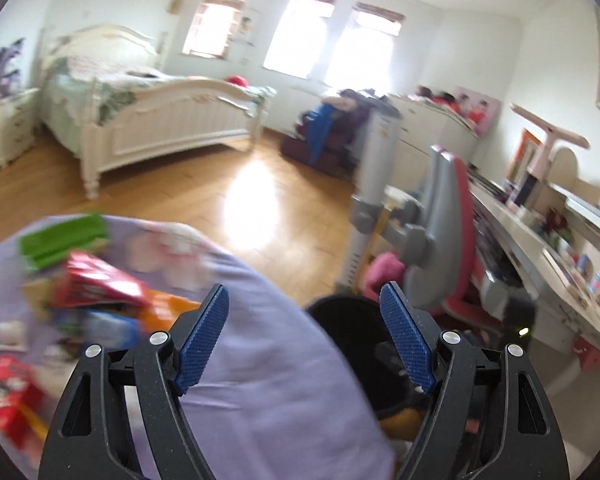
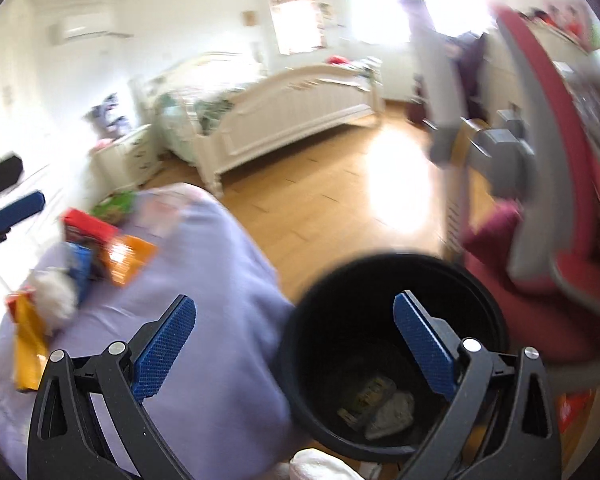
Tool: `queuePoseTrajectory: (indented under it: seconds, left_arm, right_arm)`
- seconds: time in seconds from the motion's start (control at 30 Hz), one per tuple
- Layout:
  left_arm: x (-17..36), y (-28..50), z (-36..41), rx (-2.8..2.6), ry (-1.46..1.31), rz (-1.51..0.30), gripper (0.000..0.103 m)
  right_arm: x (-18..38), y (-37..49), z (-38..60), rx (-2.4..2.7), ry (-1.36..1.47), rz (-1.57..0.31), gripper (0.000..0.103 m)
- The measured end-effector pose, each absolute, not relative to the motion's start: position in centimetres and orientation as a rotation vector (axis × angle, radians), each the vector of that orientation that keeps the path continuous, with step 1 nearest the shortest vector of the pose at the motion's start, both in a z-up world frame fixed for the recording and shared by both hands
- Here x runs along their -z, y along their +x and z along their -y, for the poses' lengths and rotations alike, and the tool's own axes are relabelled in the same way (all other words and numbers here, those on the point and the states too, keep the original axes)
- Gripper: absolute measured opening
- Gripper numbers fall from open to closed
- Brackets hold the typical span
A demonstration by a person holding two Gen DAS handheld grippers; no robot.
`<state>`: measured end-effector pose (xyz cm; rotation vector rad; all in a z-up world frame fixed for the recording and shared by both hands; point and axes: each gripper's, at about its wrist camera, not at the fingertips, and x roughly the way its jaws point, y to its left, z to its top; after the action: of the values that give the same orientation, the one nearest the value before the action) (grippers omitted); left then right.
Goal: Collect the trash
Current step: 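Grasp green wrapper with right gripper while left gripper grasps clear plastic tray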
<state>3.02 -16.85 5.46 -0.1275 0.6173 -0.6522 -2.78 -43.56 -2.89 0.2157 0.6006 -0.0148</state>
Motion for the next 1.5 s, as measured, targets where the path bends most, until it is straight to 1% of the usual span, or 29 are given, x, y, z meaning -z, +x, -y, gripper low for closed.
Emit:
queuePoseTrajectory:
  seconds: [0.17,0.33,0.4,0.47,0.5,0.57,0.6,0.73,0.83,0.9,0.97,1.03,1.17,1.33,1.4,1.43,1.47,1.5]
  left_arm:
    - [-6.9,4.4,7.5,0.478,-0.1,-0.597,0.077]
    - [-6.8,7.7,-0.6,0.353,-0.025,-0.641,0.077]
    - [-6.2,9.4,-2.4,0.347,0.05,-0.681,0.077]
    - [-5.1,10.7,-3.4,0.364,0.124,-0.705,0.077]
    - [-4.6,11.4,-3.8,0.379,0.153,-0.716,0.077]
    - [-3.5,12.7,-4.1,0.409,0.203,-0.735,0.077]
    - [-3.0,13.4,-4.3,0.424,0.217,-0.745,0.077]
    - [-1.0,16.0,-4.3,0.479,0.243,-0.787,0.077]
    - [0.5,17.8,-3.8,0.511,0.26,-0.825,0.077]
    - [1.3,18.8,-3.6,0.516,0.261,-0.84,0.073]
    - [2.1,19.8,-3.8,0.521,0.237,-0.862,0.063]
    - [2.8,20.6,-4.3,0.521,0.197,-0.882,0.059]
    - [3.6,21.2,-4.8,0.534,0.151,-0.883,0.054]
    - [3.9,21.2,-5.0,0.534,0.14,-0.862,0.052]
    - [3.9,20.9,-5.0,0.531,0.14,-0.859,0.051]
    - [3.9,20.7,-5.0,0.527,0.138,-0.857,0.05]
    - [3.9,20.4,-5.1,0.524,0.133,-0.855,0.049]
    - [3.9,20.3,-5.3,0.527,0.125,-0.855,0.047]
  right_arm:
    - [-1.8,1.1,39.0,-0.169,0.146,-0.595,0.098]
    - [-5.7,6.9,34.0,-0.372,0.104,-0.681,0.098]
    - [-7.0,9.5,31.8,-0.456,0.067,-0.719,0.098]
    - [-8.0,12.2,29.1,-0.497,-0.028,-0.737,0.098]
    - [-8.2,13.6,27.7,-0.506,-0.081,-0.741,0.091]
    - [-8.0,16.3,24.7,-0.553,-0.154,-0.79,0.075]
    - [-7.9,17.8,23.4,-0.569,-0.203,-0.806,0.071]
    - [-6.2,21.6,18.4,-0.599,-0.456,-0.805,0.072]
    - [-4.8,24.4,15.6,-0.629,-0.585,-0.838,0.072]
    - [-3.6,25.8,14.2,-0.647,-0.66,-0.858,0.072]
    - [-2.2,26.7,12.8,-0.67,-0.739,-0.875,0.074]
    - [-0.9,27.5,11.5,-0.695,-0.802,-0.899,0.074]
    - [0.6,28.8,10.3,-0.709,-0.837,-0.94,0.074]
    - [2.7,29.7,9.5,-0.727,-0.873,-1.049,0.071]
    - [2.6,29.4,9.5,-0.732,-0.857,-1.051,0.066]
    - [2.6,28.9,9.6,-0.732,-0.851,-1.05,0.06]
    - [2.5,28.6,9.6,-0.724,-0.853,-1.043,0.057]
    - [2.3,28.0,9.7,-0.714,-0.858,-1.029,0.04]
